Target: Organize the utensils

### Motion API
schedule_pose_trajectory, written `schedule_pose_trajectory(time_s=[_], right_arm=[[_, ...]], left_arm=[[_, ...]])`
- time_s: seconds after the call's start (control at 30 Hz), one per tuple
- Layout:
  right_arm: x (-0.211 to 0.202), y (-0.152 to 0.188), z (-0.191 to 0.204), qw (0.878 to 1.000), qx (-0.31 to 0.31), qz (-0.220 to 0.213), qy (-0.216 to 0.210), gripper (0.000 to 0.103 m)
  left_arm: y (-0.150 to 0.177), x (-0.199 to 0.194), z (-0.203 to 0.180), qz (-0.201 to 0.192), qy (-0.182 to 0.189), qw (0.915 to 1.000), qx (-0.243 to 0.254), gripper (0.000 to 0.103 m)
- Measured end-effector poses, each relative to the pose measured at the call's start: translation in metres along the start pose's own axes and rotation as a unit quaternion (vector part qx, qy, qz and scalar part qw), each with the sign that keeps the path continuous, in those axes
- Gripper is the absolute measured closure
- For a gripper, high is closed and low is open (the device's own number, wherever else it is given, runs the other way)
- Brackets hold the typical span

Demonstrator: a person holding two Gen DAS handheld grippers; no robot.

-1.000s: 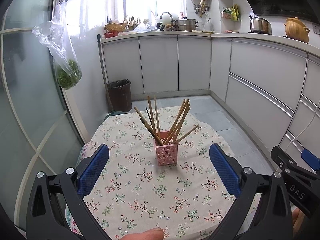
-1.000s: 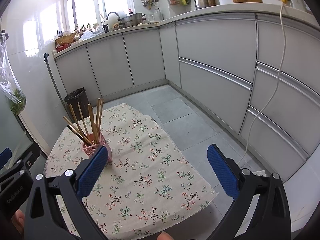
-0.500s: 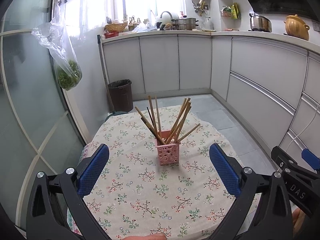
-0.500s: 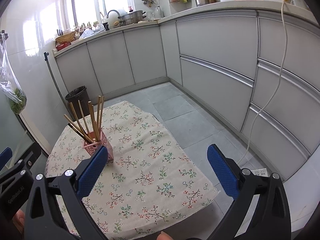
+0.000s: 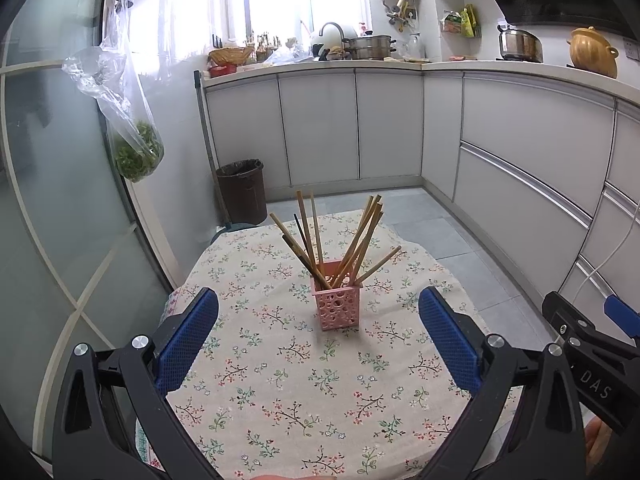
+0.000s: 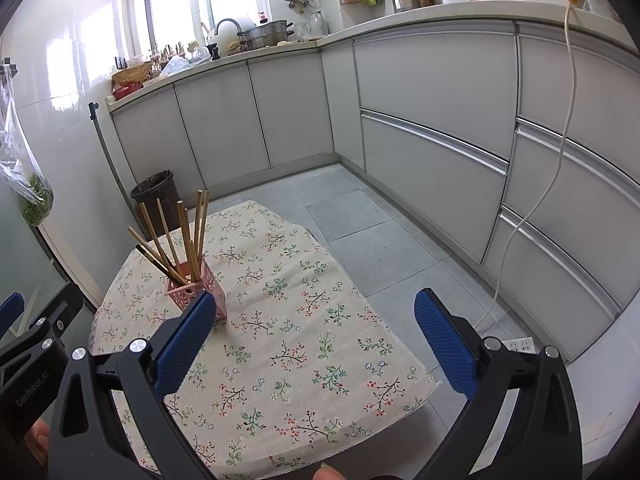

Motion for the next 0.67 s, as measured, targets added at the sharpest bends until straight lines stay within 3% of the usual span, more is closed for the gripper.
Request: schedule_pose_trajectory(time_s=[0.1,0.27,0.4,0.53,0.67], right_arm=[[0.0003,0.0008,0.0005,1.0,-0.001,0.002,0.0,0.006],[0.0,0.0006,0.001,1.0,-0.001,0.002,-0.001,0.006],[0.0007,0.0009,0.0016,1.0,-0.001,0.004,0.0,0.006],[0.001,0.0016,0.0029,1.0,-0.003,0.004,0.001,0.006],[0.003,0.0012,0.0013,1.0,-0.004,0.006,0.004,0.006]], left_arm=[[0.0007,-0.0016,-0.0008,-0.005,0.001,1.0,0.002,0.009],[0.0044,0.0039,0.0008,0.004,0.013,0.9999,-0.006,0.025],[0.0038,0.0075,0.0025,0.009,0.014,0.9998,-0.003,0.024],[0.0026,0.004,0.0011,0.005,0.012,0.9999,-0.001,0.011],[0.0021,0.003,0.0014,0.005,0.012,0.9999,-0.003,0.008]])
Point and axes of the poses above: each gripper's, at about its wrist camera, not at the fingertips, and x roughly the way its jaws point, z to its left, y to its underside, the point moved 1 cm from there along x, roughly the way its jaws point, and after that the axes turned 12 degrees about x, right-handed, at the moved point
